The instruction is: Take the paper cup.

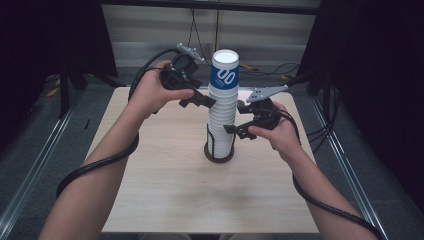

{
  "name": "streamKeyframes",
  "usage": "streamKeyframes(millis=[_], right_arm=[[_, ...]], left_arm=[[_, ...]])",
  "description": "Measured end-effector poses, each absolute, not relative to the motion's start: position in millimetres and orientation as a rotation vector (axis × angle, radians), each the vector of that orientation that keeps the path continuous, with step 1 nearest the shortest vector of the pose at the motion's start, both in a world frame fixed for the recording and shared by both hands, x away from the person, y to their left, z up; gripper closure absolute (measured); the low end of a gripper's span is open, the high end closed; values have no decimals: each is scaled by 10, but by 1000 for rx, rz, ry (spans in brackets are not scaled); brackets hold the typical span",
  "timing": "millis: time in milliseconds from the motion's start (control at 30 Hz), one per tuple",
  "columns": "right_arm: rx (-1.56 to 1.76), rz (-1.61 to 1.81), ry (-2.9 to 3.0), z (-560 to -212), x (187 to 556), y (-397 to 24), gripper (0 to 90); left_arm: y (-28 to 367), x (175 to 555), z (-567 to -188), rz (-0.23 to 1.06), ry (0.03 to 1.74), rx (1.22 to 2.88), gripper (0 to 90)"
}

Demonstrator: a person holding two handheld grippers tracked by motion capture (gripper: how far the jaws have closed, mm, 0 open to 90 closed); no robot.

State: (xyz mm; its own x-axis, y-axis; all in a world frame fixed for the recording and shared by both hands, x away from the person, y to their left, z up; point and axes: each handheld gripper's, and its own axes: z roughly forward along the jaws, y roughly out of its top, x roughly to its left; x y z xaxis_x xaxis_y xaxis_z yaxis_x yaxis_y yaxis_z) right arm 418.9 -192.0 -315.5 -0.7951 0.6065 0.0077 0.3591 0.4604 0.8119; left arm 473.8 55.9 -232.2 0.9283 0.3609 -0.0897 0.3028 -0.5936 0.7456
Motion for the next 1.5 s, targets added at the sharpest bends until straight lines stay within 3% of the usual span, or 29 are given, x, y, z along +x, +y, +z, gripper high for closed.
streamKeyframes(millis=[900,1500], right_arm=[[828,1288,2365,-2911,4337,-1881,129],[835,1332,2301,-2791,4368,-1840,124]], left_arm=[[217,4899,-2346,119,473,2107,138],[208,4889,-2346,126,488,2099,152]])
